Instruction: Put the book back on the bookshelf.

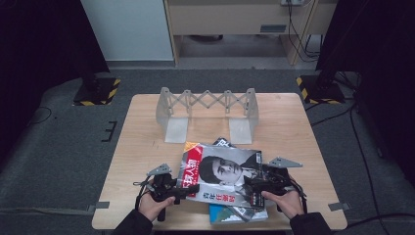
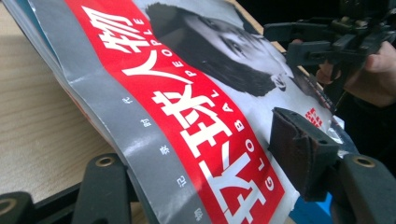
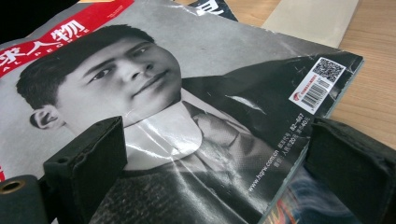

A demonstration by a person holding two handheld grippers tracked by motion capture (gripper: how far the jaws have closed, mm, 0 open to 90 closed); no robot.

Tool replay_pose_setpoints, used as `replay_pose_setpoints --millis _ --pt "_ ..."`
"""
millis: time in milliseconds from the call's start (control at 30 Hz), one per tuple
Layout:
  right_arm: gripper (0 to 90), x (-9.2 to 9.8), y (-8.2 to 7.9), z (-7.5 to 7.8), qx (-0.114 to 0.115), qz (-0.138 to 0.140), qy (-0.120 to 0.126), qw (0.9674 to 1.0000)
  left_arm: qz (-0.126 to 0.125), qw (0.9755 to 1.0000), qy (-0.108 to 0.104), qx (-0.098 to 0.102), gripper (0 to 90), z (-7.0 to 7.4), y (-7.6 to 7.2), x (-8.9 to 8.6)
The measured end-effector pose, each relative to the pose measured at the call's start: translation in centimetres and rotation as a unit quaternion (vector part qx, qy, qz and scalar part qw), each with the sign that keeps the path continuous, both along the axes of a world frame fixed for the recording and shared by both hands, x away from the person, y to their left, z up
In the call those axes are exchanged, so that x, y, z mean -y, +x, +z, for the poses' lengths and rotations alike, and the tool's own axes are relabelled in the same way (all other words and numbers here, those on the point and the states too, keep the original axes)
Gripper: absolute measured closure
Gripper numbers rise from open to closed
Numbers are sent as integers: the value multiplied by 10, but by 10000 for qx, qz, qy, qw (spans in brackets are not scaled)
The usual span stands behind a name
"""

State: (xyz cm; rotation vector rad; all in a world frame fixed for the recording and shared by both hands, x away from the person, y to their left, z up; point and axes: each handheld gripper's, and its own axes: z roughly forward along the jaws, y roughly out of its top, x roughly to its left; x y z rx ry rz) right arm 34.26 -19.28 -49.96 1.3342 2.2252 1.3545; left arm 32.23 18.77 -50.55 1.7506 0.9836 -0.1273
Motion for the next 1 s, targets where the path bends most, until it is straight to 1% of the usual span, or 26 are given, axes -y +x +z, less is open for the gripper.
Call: replay_pose_setpoints --millis 33,100,133,167,200,233,267,300,367,400,433,467,567,633,700,800,833,900,933,967,1000 --pt "55 0 0 0 -36 -10 38 10000 17 10000 -51 9 417 1 0 -1" --pt "54 1 0 0 -16 -10 63 10000 93 9999 -99 -5 446 5 0 -1" --pt "54 1 0 0 -58 -25 110 9999 123 9999 -102 -21 456 6 1 -1" --pt "53 2 1 0 -52 -21 120 9999 176 9997 -137 -56 466 7 1 0" --pt "53 2 1 0 -49 -18 126 9999 176 9997 -137 -56 478 7 1 0" --pt "54 2 1 0 -57 -19 141 9999 221 9995 -216 -106 493 9 1 -1" --pt "54 2 1 0 -57 -19 141 9999 221 9995 -216 -106 505 9 1 -1" --pt "53 3 1 0 -86 -23 168 9998 266 9988 -334 -237 525 11 2 -2" --pt "53 3 1 1 -103 -27 187 9998 313 9977 -461 -390 557 13 4 -4" --pt "53 3 1 1 -103 -27 187 9998 313 9977 -461 -390 570 13 4 -4" --pt "53 3 2 1 -149 -42 236 9996 326 9973 -516 -412 583 14 4 -4" --pt "53 3 2 1 -149 -42 236 9996 326 9973 -516 -412 592 14 4 -4" --pt "56 6 3 2 -162 -13 281 9995 354 9960 -726 -394 633 19 5 -5" --pt "65 7 3 3 -196 -14 329 9993 346 9959 -762 -351 651 22 6 -4" --pt "72 8 3 4 -142 -30 299 9994 367 9956 -796 -316 664 25 6 -4" --pt "75 11 4 5 -78 -92 276 9995 380 9952 -835 -332 687 28 6 -3" --pt "75 17 5 7 -47 -187 296 9994 405 9947 -869 -363 698 32 7 -3" --pt "77 23 6 9 10 -311 260 9992 421 9948 -861 -353 711 34 8 -2" --pt "77 23 6 9 10 -311 260 9992 431 9948 -865 -335 711 37 8 -2" --pt "77 30 9 10 74 -437 202 9988 439 9946 -878 -324 725 41 10 -1" --pt "79 33 9 10 82 -499 172 9986 453 9944 -891 -332 731 44 11 0"
